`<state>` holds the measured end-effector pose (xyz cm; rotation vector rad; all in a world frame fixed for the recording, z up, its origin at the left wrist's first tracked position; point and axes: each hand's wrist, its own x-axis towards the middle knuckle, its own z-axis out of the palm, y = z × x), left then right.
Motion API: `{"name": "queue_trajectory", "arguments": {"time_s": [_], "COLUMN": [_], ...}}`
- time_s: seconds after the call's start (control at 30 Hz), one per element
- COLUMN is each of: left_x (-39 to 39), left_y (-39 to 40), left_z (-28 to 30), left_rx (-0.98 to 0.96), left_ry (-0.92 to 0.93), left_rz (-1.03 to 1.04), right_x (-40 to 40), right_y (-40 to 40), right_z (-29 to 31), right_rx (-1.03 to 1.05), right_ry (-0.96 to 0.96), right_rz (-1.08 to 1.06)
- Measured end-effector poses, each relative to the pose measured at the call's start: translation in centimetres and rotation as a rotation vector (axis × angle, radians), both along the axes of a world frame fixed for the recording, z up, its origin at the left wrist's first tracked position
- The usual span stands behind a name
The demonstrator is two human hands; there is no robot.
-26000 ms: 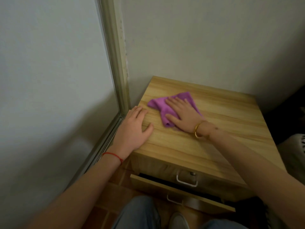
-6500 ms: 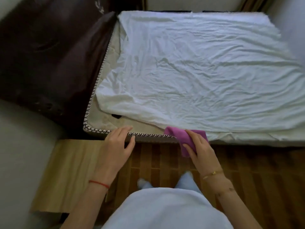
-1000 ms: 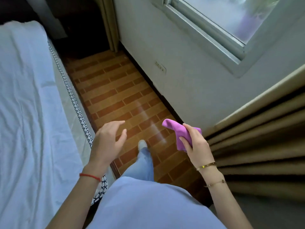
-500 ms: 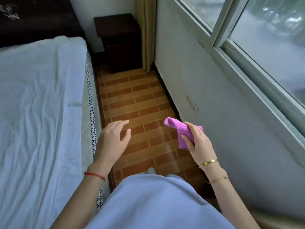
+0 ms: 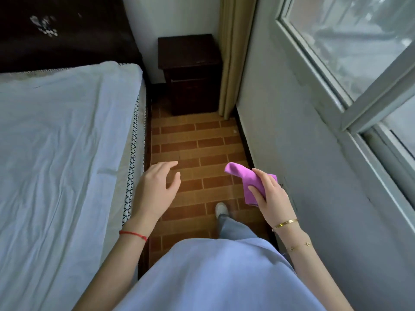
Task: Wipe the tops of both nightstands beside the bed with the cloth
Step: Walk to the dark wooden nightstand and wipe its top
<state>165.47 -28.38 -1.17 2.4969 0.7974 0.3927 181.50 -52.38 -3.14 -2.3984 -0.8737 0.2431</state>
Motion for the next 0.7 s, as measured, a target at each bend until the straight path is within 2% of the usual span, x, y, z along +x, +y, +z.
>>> {"name": "queue_trajectory", "arguments": {"time_s": [0.3, 0.7], "left_x": [15.6, 30.5], "left_y": [9.7, 27.0], "left_z": [1.8, 0.4], "left_rx": [0.032, 0.011], "left_ry": [-0.027, 0.013], "left_rz": [0.136, 0.267], "right_x": [19.0, 35.7], "right_y": [12.3, 32.6], "right_z": [2.2, 0.0], "right_rx": [0.008, -0.014], "right_ry": [-0.038, -0.034], "right_rz": [0.134, 0.236]}}
